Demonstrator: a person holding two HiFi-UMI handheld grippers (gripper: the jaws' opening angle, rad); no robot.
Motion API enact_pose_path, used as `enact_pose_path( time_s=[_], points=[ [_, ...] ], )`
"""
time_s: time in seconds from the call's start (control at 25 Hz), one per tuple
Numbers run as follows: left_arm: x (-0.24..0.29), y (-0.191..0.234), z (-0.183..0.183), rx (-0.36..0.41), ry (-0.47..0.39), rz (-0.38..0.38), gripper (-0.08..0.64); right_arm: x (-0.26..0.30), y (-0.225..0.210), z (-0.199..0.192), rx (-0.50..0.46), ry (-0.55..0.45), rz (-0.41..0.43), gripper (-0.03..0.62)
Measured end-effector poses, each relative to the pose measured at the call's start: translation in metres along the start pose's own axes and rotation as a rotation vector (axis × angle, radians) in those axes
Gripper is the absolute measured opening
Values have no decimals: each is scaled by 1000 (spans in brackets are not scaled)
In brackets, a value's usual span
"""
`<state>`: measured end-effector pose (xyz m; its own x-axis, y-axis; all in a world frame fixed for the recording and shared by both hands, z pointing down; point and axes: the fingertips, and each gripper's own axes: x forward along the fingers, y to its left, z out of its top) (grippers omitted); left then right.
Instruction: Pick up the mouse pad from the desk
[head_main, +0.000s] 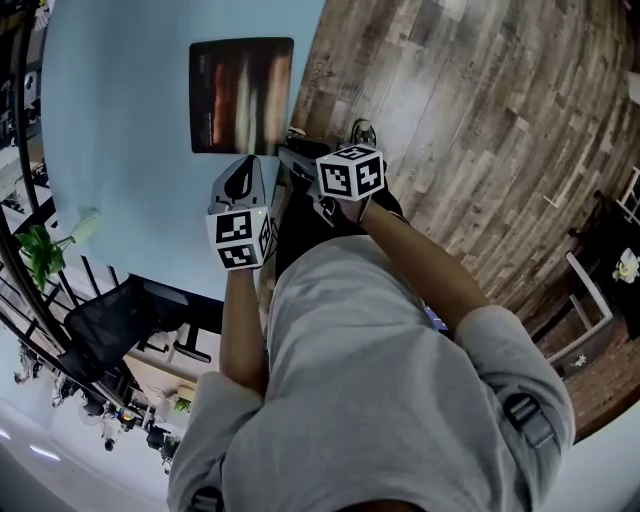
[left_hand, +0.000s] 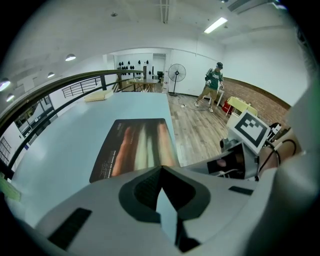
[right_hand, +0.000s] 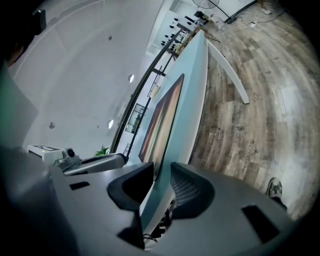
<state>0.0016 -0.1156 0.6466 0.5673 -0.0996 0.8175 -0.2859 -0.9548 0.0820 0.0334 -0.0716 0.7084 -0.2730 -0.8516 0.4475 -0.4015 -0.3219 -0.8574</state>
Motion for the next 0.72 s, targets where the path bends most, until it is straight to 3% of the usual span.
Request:
enact_pose_path(
  time_s=[0.28,0.72],
  points=[
    [2,5,-1,-37,-13,-19,11,4,0,-3,27,28,-31,112],
    [6,15,0,-84,-45,-39,11,0,1,-2,-39,42,-185,83]
  ],
)
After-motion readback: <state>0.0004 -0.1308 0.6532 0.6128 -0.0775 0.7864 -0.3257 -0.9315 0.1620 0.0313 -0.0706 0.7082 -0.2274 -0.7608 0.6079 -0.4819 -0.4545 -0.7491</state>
